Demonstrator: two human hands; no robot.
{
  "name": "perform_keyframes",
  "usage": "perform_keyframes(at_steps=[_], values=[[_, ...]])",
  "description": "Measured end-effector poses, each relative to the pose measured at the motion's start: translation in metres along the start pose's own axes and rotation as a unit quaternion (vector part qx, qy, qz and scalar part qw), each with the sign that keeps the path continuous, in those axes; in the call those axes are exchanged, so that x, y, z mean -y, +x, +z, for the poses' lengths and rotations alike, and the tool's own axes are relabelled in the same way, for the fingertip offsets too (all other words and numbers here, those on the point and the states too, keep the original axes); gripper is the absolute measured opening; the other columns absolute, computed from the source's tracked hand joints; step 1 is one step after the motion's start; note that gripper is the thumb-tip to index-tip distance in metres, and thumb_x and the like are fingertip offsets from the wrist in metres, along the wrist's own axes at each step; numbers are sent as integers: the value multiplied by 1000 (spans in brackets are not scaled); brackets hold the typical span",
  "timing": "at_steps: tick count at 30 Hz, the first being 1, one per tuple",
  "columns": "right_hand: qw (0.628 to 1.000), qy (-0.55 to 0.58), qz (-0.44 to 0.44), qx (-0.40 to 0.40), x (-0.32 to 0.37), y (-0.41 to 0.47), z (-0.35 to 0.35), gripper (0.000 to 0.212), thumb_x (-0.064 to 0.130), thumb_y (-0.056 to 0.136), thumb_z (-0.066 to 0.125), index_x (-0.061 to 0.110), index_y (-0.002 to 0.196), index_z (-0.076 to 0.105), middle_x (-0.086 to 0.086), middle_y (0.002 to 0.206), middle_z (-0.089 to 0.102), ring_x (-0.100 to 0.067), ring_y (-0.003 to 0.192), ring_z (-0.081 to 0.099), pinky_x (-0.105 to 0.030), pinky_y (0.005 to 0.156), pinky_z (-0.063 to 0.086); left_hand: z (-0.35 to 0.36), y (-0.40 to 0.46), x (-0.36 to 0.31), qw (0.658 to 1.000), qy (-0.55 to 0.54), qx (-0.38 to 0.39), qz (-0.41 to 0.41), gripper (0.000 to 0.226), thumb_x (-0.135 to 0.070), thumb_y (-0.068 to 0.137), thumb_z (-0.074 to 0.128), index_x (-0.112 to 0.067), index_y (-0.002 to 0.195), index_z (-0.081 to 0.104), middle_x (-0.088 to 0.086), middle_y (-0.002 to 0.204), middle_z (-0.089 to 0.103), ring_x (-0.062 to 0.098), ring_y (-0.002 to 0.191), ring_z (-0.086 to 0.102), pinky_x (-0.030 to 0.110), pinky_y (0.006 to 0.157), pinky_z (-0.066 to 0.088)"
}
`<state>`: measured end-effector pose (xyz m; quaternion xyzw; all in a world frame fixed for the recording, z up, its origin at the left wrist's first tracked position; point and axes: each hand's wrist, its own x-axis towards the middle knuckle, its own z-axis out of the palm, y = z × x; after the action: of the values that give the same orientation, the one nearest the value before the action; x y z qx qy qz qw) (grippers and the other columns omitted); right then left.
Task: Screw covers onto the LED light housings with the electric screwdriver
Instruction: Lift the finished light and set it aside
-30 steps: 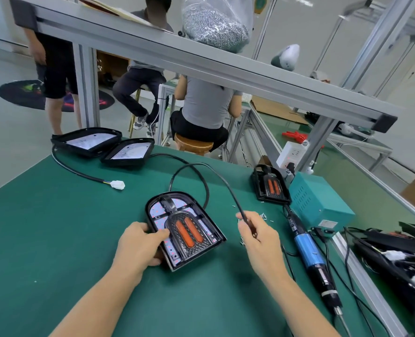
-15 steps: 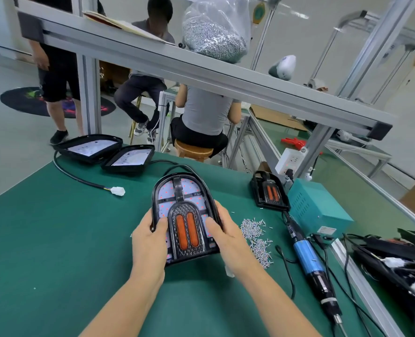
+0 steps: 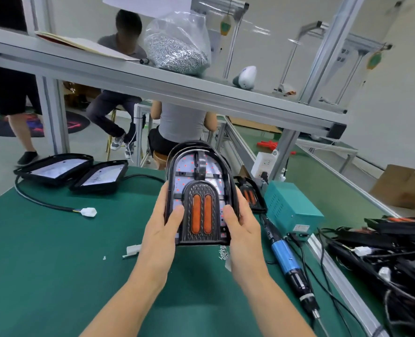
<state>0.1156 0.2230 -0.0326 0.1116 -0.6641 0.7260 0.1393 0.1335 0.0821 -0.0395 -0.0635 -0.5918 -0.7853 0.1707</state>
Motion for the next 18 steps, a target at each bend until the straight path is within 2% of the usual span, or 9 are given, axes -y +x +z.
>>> perform_keyframes(at_steps=[2,7,14,18], values=[[1000,3,-7,-29,8,5,-11,45,13,101,52,32,142,51,10,140,57,-15,134,48,-48,115,33,15,2,-3,999,-4,26,22,46,-31,96,48,-50,137,38,-28,129,55,-7,121,50,16,96,42],[996,-1,-32,-87,30,10,-47,46,10,101,50,26,144,49,10,140,57,-13,133,50,-46,115,35,59,15,-8,996,-14,84,36,44,-23,100,46,-42,139,41,-20,130,57,1,122,52,29,102,39],[987,-19,-48,-150,55,5,-104,42,9,102,48,26,140,53,10,133,63,-13,127,56,-46,111,40,124,20,-2,987,-34,154,-14,43,-21,100,46,-36,140,42,-14,132,58,10,124,52,41,109,37],[980,-68,-55,-179,63,-3,-131,39,12,102,48,31,134,57,14,125,67,-8,118,61,-43,107,45,155,14,3,981,-39,180,-55,38,-24,100,47,-40,135,48,-17,121,64,4,113,60,35,103,44]])
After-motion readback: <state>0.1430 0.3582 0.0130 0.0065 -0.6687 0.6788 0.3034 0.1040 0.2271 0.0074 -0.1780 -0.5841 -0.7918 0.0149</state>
